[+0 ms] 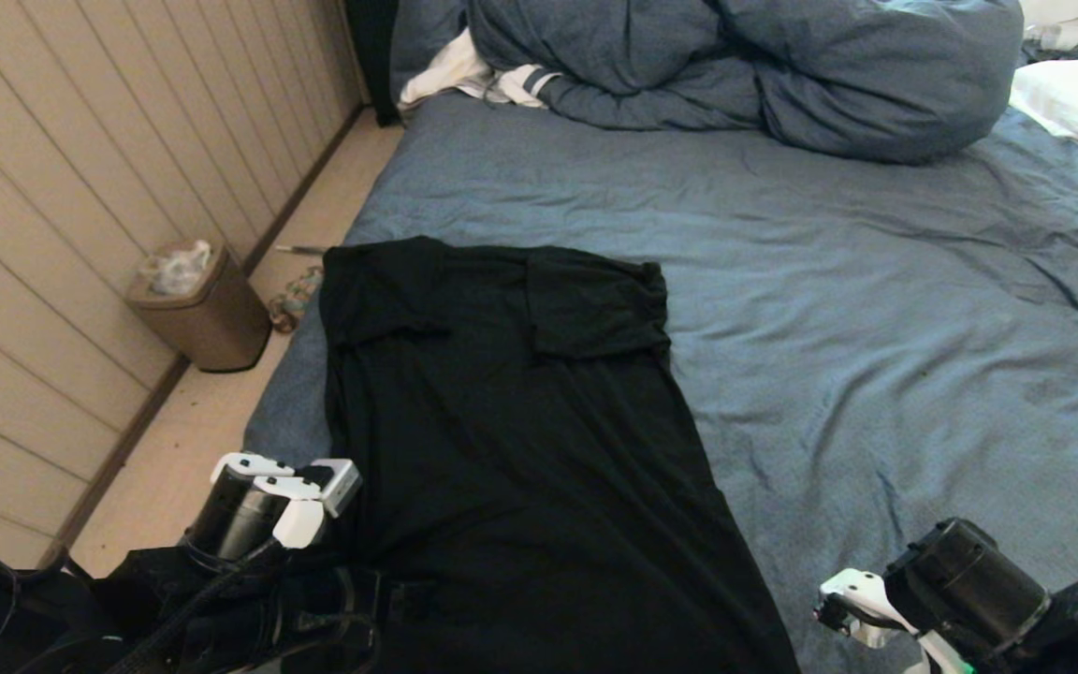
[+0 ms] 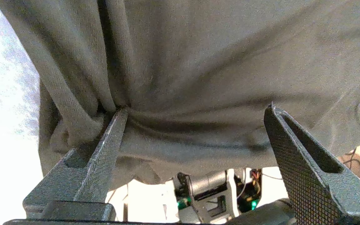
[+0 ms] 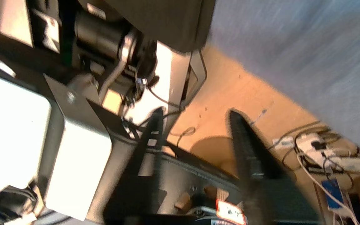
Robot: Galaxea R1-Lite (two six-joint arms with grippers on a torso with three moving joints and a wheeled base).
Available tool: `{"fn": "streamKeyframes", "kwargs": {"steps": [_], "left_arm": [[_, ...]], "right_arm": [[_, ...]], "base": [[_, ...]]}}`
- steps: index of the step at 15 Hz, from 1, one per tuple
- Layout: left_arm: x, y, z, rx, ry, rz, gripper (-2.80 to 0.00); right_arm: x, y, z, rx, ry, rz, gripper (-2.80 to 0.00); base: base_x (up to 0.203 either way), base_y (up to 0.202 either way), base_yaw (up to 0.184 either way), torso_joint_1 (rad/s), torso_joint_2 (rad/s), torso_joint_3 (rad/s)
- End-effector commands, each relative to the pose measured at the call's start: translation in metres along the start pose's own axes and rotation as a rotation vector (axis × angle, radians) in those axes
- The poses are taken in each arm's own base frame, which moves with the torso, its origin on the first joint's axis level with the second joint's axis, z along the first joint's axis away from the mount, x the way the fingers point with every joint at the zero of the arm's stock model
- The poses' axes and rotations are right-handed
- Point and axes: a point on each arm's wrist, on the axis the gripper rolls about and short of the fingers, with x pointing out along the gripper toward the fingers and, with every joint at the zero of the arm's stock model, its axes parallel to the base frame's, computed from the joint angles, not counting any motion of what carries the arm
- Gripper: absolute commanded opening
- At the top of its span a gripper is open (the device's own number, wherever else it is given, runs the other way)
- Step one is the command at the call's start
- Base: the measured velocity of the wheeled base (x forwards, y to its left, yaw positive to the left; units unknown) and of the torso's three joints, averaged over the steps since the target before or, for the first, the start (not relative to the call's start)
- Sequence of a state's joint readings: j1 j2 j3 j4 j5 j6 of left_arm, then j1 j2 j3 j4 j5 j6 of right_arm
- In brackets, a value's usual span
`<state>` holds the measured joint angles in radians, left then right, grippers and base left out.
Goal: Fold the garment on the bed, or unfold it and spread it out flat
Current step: Unford the black T-shirt
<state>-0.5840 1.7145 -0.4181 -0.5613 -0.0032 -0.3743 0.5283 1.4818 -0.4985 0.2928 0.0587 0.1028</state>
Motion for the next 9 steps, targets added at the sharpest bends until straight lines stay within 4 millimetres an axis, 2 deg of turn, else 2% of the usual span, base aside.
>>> {"fn": "streamKeyframes", "kwargs": {"steps": [1, 3, 6, 8, 9], "left_arm": [[-0.001, -0.001, 0.003, -0.004, -0.015, -0.008, 0.0], [-0.003, 0.0, 0.001, -0.013, -0.008, 0.0, 0.0], [-0.009, 0.009, -0.007, -0.118, 0.018, 0.04, 0.0], [-0.012, 0.015, -0.016, -0.137, 0.038, 0.057, 0.0], [-0.014, 0.017, -0.016, -0.144, 0.033, 0.061, 0.0]], "right_arm": [[-0.01, 0.0, 0.008, 0.007, -0.067, 0.004, 0.0], [-0.027, -0.003, 0.024, 0.027, -0.167, 0.004, 0.0], [-0.059, -0.01, 0.071, 0.066, -0.337, -0.001, 0.0], [-0.059, -0.023, 0.102, 0.112, -0.349, -0.011, 0.0], [-0.058, -0.028, 0.11, 0.131, -0.344, -0.014, 0.0]], "base": [[0.0, 0.0, 0.0, 0.0, 0.0, 0.0], [0.0, 0.0, 0.0, 0.0, 0.0, 0.0], [0.0, 0.0, 0.0, 0.0, 0.0, 0.0], [0.0, 0.0, 0.0, 0.0, 0.0, 0.0], [0.0, 0.0, 0.0, 0.0, 0.0, 0.0]]}}
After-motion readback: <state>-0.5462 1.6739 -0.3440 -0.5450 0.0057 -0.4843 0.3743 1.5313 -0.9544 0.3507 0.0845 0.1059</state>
